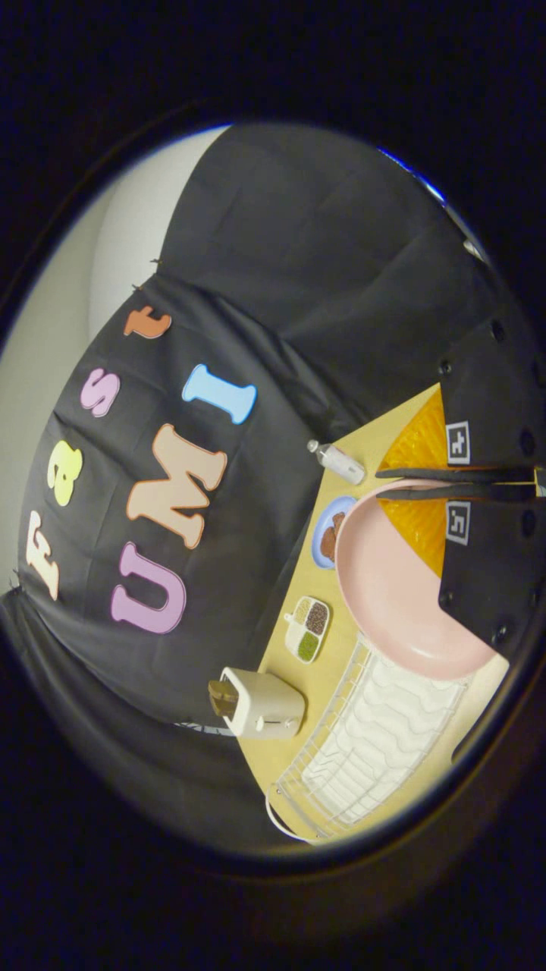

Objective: Take the plate from the dish rack, then take the spoon from the basket and place it into the plate.

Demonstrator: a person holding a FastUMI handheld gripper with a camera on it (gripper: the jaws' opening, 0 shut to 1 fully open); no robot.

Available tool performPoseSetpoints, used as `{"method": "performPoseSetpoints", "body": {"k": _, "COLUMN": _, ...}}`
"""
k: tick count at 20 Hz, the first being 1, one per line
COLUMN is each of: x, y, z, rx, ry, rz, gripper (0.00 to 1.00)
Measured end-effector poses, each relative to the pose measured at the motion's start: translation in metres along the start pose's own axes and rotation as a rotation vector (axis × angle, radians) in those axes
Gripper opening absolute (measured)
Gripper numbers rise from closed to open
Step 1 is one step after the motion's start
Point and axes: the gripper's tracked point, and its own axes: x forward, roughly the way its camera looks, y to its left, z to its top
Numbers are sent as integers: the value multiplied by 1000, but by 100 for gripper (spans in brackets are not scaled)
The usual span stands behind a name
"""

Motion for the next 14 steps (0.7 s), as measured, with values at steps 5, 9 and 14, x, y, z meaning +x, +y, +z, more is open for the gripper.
{"method": "performPoseSetpoints", "body": {"k": 5, "x": 0, "y": -21, "z": -44, "rx": 11, "ry": 34, "rz": 50, "gripper": 4}}
{"method": "performPoseSetpoints", "body": {"k": 9, "x": 4, "y": -23, "z": -82, "rx": 54, "ry": 72, "rz": 105, "gripper": 4}}
{"method": "performPoseSetpoints", "body": {"k": 14, "x": 19, "y": -20, "z": -127, "rx": 146, "ry": 126, "rz": 178, "gripper": 4}}
